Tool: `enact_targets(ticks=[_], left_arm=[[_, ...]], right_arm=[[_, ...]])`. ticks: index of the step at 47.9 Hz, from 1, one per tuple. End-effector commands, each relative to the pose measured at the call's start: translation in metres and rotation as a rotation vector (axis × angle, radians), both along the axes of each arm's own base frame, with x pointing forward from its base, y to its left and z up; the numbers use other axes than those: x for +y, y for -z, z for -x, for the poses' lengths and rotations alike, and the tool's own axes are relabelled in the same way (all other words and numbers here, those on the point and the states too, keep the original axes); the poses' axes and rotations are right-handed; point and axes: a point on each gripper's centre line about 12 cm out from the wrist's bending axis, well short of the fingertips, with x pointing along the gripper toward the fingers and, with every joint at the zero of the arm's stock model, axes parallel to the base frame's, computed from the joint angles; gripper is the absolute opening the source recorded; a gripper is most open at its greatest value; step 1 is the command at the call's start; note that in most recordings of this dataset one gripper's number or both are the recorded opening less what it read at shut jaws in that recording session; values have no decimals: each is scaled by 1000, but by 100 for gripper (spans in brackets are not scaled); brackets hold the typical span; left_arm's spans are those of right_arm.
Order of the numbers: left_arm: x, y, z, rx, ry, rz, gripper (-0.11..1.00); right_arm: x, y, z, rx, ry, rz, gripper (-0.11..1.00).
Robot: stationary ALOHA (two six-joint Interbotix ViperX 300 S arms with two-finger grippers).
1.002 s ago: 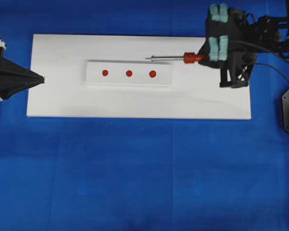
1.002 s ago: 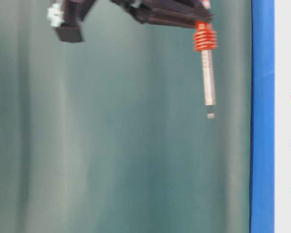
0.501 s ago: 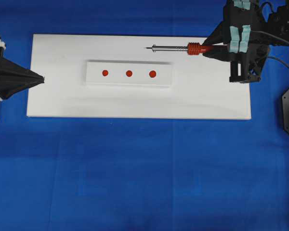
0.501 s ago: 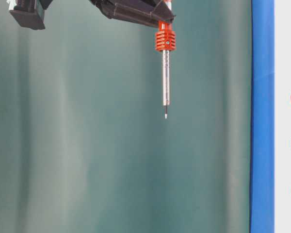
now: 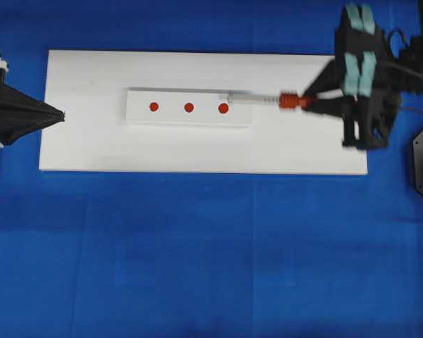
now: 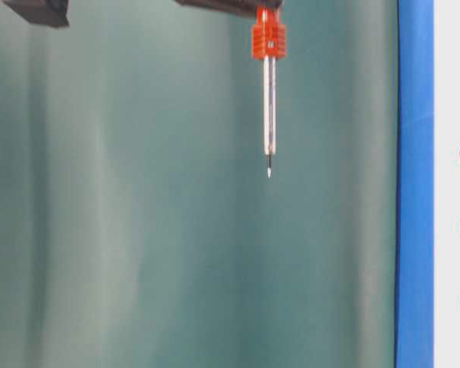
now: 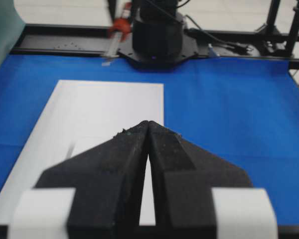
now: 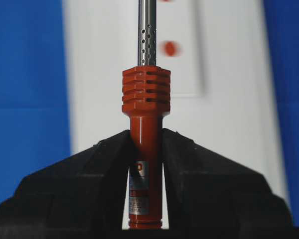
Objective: Touch the tip of the soldering iron to the mark.
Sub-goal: 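Lift the iron off the right dot and move it rightward, then carry the soldering iron down to the blue table below the board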
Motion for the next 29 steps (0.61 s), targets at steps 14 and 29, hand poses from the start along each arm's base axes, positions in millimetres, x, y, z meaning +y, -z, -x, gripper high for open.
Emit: enact_targets(ticks=[14,29], left_arm=[[-1,-5,-2,-15,4,-2,0],[-2,-6,-2,-23,13,0,0]], right_arm=[[63,0,4,-34,-58,-72,6],[118,18,-1,27,-45,-90,6]])
